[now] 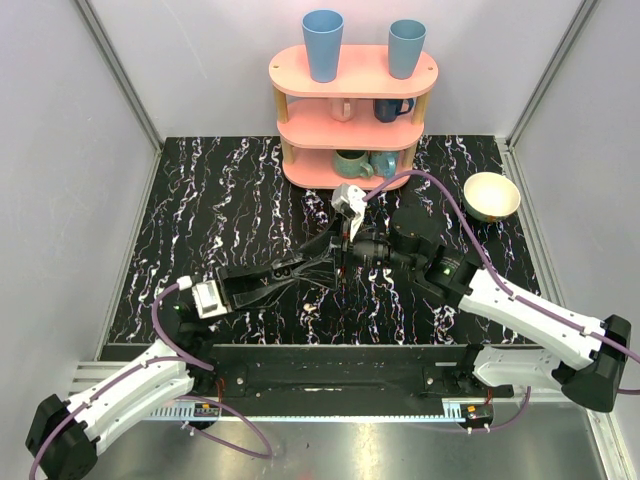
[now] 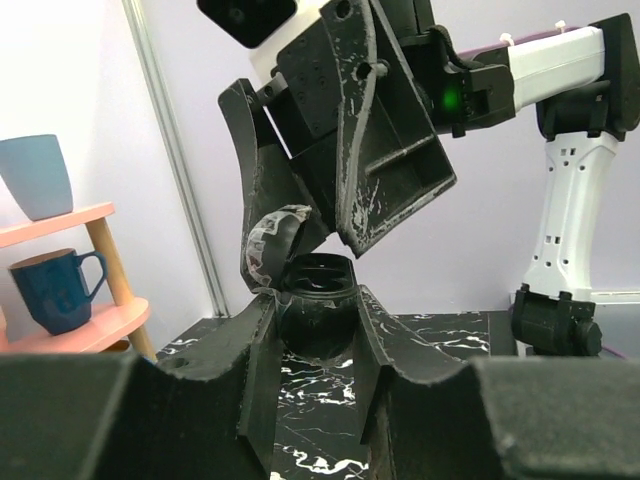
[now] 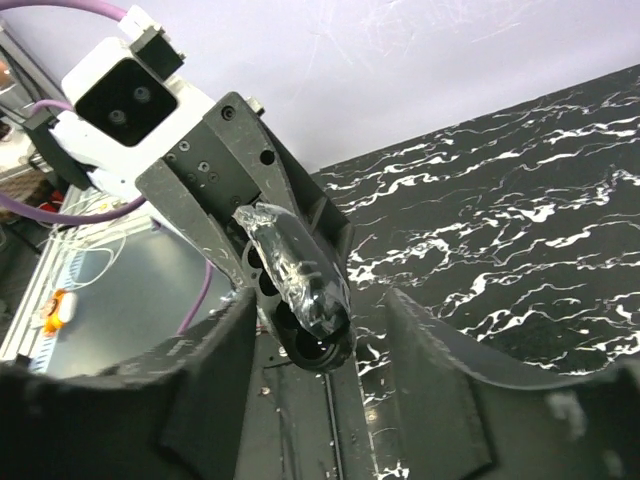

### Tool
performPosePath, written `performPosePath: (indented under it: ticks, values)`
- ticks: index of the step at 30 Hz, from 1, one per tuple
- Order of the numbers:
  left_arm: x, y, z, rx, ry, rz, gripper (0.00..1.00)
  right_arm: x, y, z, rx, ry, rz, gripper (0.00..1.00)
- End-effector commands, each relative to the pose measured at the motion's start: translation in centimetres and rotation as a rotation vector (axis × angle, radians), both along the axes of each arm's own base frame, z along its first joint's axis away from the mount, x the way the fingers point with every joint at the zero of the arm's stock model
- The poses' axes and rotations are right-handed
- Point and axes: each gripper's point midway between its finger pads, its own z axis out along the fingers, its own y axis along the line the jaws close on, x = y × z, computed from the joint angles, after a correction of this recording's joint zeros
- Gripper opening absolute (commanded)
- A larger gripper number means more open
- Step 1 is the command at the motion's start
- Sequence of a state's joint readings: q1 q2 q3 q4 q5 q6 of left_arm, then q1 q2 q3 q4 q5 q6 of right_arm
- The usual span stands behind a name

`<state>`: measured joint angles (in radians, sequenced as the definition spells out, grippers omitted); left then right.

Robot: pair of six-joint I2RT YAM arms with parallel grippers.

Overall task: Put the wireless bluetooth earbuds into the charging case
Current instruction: Pass from the right arm to the left

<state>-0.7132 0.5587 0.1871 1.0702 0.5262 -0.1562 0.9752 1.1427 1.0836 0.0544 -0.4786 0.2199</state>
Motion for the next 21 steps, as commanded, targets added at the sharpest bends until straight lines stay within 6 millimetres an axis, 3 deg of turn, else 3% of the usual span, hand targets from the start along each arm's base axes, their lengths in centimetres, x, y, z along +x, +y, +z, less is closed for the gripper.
performPosePath:
  ticks: [1, 10, 18, 21]
  values:
    - [0.3, 1.0, 1.7, -0.049, -0.061, 0.064, 0.0, 0.4, -1.0, 1.7, 0.043, -0.023, -0.056, 0.62]
    - [0.7, 1.2, 1.5, -0.05, -0.057, 0.093, 0.0, 1.2, -1.8, 2.2, 0.054, -0.047, -0.13, 0.72]
    - [2.4, 2.7, 1.4, -0.08, -0.027, 0.225, 0.0, 2.9, -6.3, 3.7, 0.094, -0.094, -0.357, 0.78]
    - [2.9, 3.7, 1.6, -0.107, -0.023, 0.283, 0.0, 4.0, -7.9, 2.6, 0.065, -0.056, -0.462, 0.75]
